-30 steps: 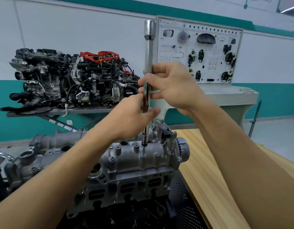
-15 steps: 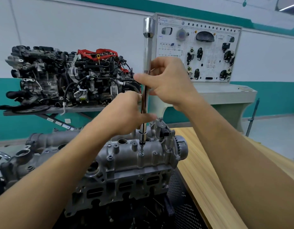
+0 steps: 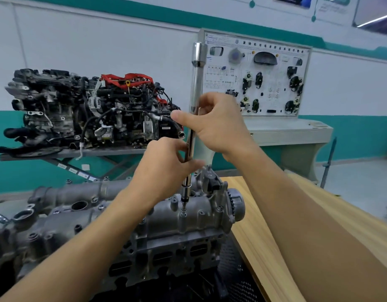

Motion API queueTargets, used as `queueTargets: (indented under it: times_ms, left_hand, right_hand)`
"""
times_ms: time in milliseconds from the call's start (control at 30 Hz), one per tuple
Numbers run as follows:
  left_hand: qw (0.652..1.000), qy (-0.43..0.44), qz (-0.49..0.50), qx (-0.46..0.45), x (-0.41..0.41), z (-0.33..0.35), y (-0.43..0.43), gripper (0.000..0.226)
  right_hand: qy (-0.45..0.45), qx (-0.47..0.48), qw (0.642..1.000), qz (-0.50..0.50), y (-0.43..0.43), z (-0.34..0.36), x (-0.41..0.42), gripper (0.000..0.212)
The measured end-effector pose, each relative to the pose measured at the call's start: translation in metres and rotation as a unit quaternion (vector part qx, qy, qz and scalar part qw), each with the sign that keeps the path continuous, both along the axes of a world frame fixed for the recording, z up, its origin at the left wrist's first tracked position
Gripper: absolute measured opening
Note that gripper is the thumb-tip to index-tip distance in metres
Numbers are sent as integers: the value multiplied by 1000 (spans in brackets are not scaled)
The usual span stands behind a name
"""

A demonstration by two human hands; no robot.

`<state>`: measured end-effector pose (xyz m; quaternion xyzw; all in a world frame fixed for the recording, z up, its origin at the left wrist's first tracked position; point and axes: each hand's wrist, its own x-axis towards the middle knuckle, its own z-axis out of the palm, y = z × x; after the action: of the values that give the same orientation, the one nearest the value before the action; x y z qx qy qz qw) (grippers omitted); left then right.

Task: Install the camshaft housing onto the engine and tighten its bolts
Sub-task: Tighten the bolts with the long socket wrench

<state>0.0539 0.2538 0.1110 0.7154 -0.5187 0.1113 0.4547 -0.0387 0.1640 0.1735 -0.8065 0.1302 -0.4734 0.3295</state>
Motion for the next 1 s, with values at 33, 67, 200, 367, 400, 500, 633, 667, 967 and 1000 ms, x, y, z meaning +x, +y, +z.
queueTargets:
  times_ms: [33,67,200,367,400,500,633,667,967,1000]
  left_hand:
    - [1000,-3,2,6,-1,1,-1,33]
    - [1000,-4,-13,24,0,3,-1,33]
    - [983,65,-128,110,4,18,6,14]
    - [991,72,-102,52,1,6,6,14]
    - [996,51,-71,23,-1,3,4,13]
    - [999,18,-39,9,0,-2,1,24]
    - [987,95,-121,54,11,3,3,12]
    - [982,110,-136,66,14,3,4,18]
    - [990,96,-92,-43,7,-15,4,4]
    - [989,94,-111,-33,6,-13,5,10]
  right_hand:
    - [14,-5,1000,-6,-1,0,0,36]
    - [33,4,999,2,-2,1,-2,40]
    - [58,124,979,151,-4,4,-13,9]
    - [17,-7,1000,14,-4,-1,-5,32]
    - [3,-48,998,-33,-3,-2,-2,40]
    - [21,-66,997,-41,0,-3,2,41]
    - [86,91,973,194,-6,1,-10,11]
    - [83,101,967,217,-9,2,-12,12]
    - [21,-21,999,32,-14,-9,3,25]
    - [41,-11,998,53,-14,-7,1,23]
